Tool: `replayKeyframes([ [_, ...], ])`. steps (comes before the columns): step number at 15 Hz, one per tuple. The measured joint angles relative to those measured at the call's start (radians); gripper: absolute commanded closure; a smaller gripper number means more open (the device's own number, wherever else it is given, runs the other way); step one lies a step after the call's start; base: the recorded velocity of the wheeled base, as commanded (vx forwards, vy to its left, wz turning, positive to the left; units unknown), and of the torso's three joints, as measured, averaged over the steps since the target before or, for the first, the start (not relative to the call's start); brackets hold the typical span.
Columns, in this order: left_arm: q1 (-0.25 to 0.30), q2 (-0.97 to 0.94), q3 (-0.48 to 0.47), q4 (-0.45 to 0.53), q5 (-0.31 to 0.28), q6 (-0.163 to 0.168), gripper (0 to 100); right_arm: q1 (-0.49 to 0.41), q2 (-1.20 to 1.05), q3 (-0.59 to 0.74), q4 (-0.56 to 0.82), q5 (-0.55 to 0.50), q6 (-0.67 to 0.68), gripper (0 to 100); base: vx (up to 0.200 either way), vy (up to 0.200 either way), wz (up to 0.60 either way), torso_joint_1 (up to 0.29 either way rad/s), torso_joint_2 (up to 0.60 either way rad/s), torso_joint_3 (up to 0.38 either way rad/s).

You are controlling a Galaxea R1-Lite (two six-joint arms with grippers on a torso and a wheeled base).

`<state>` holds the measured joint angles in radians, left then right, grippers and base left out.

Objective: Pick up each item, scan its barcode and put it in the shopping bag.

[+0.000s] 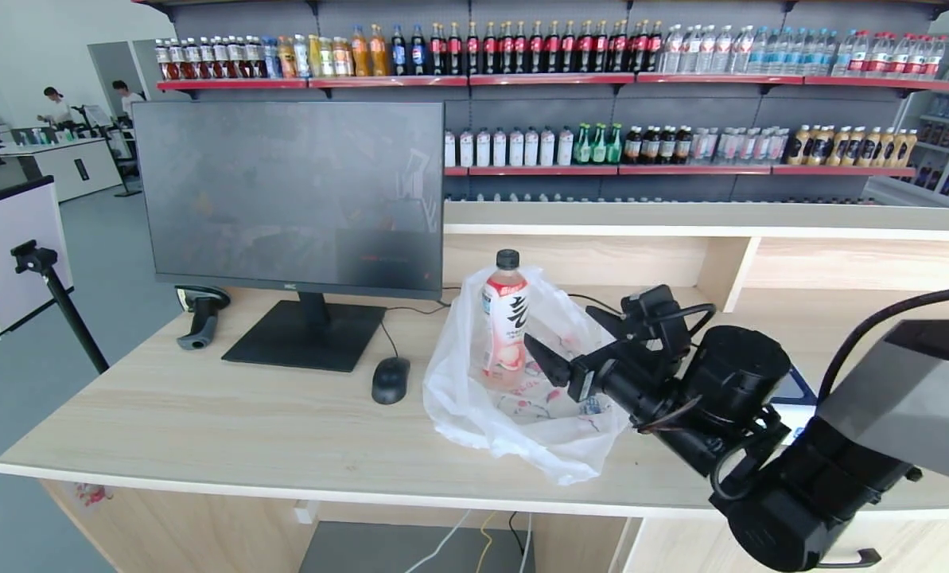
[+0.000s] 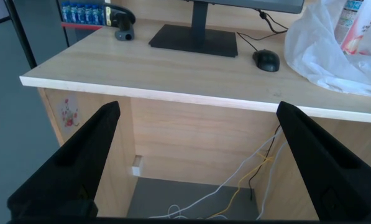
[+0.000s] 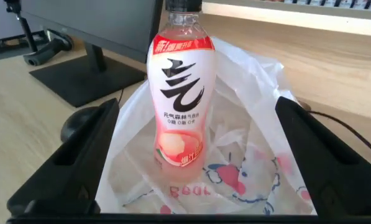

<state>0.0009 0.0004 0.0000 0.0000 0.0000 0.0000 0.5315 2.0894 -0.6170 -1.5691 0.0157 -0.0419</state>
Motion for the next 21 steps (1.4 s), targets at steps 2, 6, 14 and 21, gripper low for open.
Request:
replayKeyframes([
  [2, 0.0, 0.0, 0.0, 0.0, 0.0, 0.0, 0, 0.0, -0.133, 0.186, 0.0, 0.0, 0.002, 0, 0.0, 0.0, 0.0, 0.0, 0.0, 0.0],
  [6, -0.001, 0.0, 0.0, 0.0, 0.0, 0.001, 0, -0.001, -0.328, 0.354, -0.001, 0.0, 0.007, 0, 0.0, 0.0, 0.0, 0.0, 0.0, 0.0],
  [14, -0.001, 0.0, 0.0, 0.0, 0.0, 0.004, 0, -0.029, -0.459, 0.409, -0.001, 0.001, 0.025, 0, 0.0, 0.0, 0.0, 0.0, 0.0, 0.0],
  [21, 0.0, 0.0, 0.0, -0.002, 0.001, -0.004, 0, -0.034, -0.478, 0.414, -0.001, 0.001, 0.039, 0, 0.0, -0.114, 0.0, -0.001, 0.0, 0.002],
])
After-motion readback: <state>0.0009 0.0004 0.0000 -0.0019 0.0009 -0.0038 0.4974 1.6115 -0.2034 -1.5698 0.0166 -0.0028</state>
